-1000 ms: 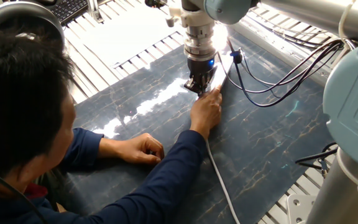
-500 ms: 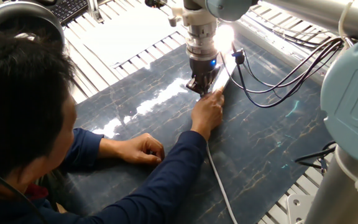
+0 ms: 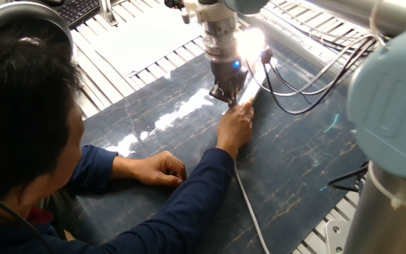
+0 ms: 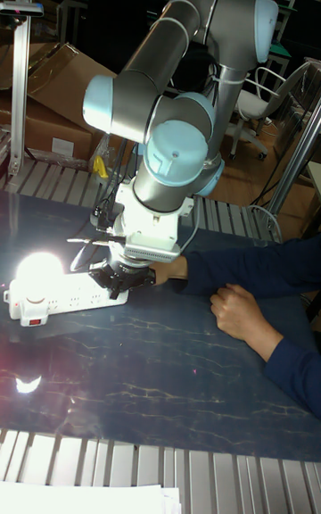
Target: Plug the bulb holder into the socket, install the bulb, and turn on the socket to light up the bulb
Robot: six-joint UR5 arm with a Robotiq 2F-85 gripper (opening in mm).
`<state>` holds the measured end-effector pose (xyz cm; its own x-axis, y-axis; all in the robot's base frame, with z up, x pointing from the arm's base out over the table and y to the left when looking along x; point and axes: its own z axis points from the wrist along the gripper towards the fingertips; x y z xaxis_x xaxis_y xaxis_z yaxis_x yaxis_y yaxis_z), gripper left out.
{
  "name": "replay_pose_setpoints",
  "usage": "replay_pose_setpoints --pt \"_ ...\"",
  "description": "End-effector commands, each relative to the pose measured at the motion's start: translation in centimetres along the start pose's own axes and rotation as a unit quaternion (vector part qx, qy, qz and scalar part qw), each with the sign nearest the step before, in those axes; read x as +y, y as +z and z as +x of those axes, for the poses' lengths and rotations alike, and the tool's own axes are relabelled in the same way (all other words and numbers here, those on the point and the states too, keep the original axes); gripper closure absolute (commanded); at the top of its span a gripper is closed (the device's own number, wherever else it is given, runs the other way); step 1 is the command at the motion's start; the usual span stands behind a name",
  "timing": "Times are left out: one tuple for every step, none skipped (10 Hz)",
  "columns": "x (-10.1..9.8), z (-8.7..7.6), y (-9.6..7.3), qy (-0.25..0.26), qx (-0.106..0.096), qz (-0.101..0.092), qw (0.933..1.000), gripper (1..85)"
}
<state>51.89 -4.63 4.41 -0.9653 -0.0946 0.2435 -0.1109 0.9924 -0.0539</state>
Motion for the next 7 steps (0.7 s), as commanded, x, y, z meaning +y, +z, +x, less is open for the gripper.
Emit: replay_pose_setpoints --pt "-0.4 -3.2 -2.3 -0.024 -0.002 -0.002 0.9997 84.7" --pt "-0.7 -3.9 -3.2 -0.026 0.0 0.0 0.9997 84.7" --pt "-2.1 -4.5 -4.0 -0.029 0.005 0.022 0.9993 84.7" --pt "-2.9 -5.1 -4.4 -0.031 0.006 0.029 0.9991 84.7" --pt "-3.9 -5.6 -4.7 -0.039 0.006 0.037 0.9985 84.7" --pt "-4.6 -6.2 -4.9 -0.048 0.005 0.037 0.9982 84.7" --pt "-5.3 -6.9 -5.4 -0.052 0.001 0.039 0.9979 84.7"
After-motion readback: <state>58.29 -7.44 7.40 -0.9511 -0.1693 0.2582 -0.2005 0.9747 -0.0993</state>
